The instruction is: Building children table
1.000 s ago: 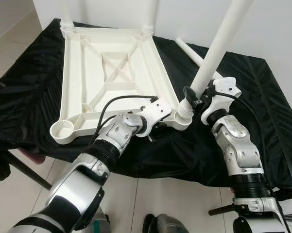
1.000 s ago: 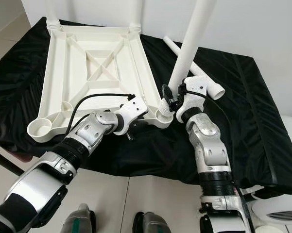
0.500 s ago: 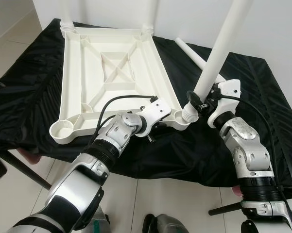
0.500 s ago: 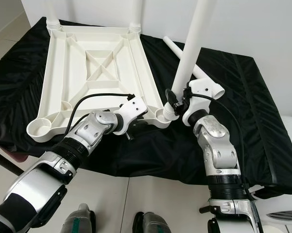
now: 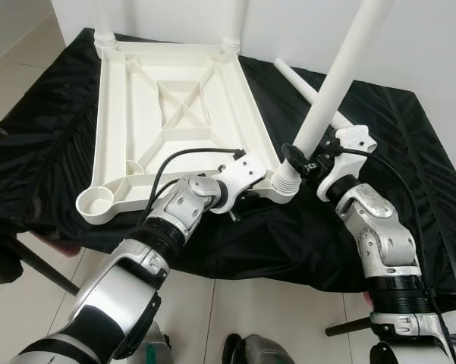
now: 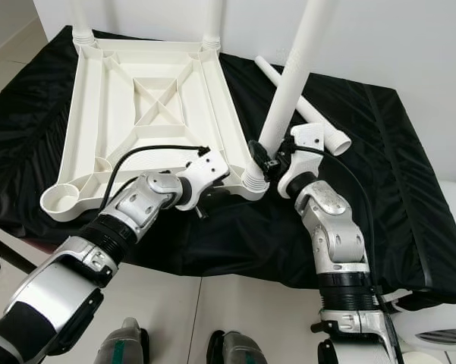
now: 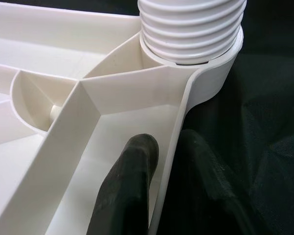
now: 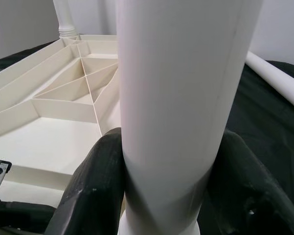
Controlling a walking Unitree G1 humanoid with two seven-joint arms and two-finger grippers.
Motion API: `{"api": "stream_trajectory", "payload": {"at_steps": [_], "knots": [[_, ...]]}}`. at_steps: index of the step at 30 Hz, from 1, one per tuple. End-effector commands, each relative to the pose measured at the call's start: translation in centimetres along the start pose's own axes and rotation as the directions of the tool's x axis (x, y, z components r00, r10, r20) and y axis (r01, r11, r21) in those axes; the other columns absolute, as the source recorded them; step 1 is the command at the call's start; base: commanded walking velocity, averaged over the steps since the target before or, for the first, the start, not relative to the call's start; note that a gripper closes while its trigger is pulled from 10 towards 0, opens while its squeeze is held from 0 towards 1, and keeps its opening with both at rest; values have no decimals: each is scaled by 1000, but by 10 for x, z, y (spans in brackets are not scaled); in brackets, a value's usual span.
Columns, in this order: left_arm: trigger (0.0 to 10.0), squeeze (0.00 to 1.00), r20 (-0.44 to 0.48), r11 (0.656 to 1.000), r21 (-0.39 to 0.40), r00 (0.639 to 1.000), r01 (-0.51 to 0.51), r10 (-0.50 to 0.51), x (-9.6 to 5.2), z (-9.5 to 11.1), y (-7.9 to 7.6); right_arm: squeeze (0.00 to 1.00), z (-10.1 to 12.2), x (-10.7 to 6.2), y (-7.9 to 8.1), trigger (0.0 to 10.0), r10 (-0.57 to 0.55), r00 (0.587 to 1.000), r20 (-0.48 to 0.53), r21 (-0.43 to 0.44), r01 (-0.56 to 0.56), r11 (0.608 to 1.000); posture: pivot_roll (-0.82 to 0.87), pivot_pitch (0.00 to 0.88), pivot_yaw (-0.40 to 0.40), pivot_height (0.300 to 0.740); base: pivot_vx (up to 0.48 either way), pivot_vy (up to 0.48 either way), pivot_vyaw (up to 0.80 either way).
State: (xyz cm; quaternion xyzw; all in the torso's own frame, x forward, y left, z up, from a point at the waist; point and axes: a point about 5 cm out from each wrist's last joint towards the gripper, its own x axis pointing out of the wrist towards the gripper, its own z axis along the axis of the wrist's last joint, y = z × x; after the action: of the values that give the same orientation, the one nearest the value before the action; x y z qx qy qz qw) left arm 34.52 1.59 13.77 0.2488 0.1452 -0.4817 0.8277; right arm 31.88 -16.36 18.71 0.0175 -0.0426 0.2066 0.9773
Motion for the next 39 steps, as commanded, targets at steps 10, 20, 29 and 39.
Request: {"api": "stream_trajectory", "payload": {"at_steps": [10, 20, 29, 39], "knots": [[10000, 0, 42, 998, 65, 999, -25, 22, -4, 19, 6, 0, -23, -3, -11, 10000, 10, 996, -84, 64, -4, 998, 43, 60, -99, 740, 0, 0, 0], [10000, 0, 50, 997, 68, 999, -24, 21, -4, 22, 7, 0, -28, 4, -4, 10000, 116, 988, -105, 25, -114, 993, 51, 62, -103, 740, 0, 0, 0], [10000, 0, 54, 997, 73, 998, -31, 27, -6, 23, 8, 0, -38, 1, 10, 10000, 246, 963, -110, 38, -243, 969, 59, 61, -106, 740, 0, 0, 0], [10000, 0, 64, 997, 77, 998, -28, 23, -8, 27, 9, 0, -65, -11, 12, 10000, 351, 926, -139, 157, -329, 931, 60, 64, -100, 740, 0, 0, 0]]}}
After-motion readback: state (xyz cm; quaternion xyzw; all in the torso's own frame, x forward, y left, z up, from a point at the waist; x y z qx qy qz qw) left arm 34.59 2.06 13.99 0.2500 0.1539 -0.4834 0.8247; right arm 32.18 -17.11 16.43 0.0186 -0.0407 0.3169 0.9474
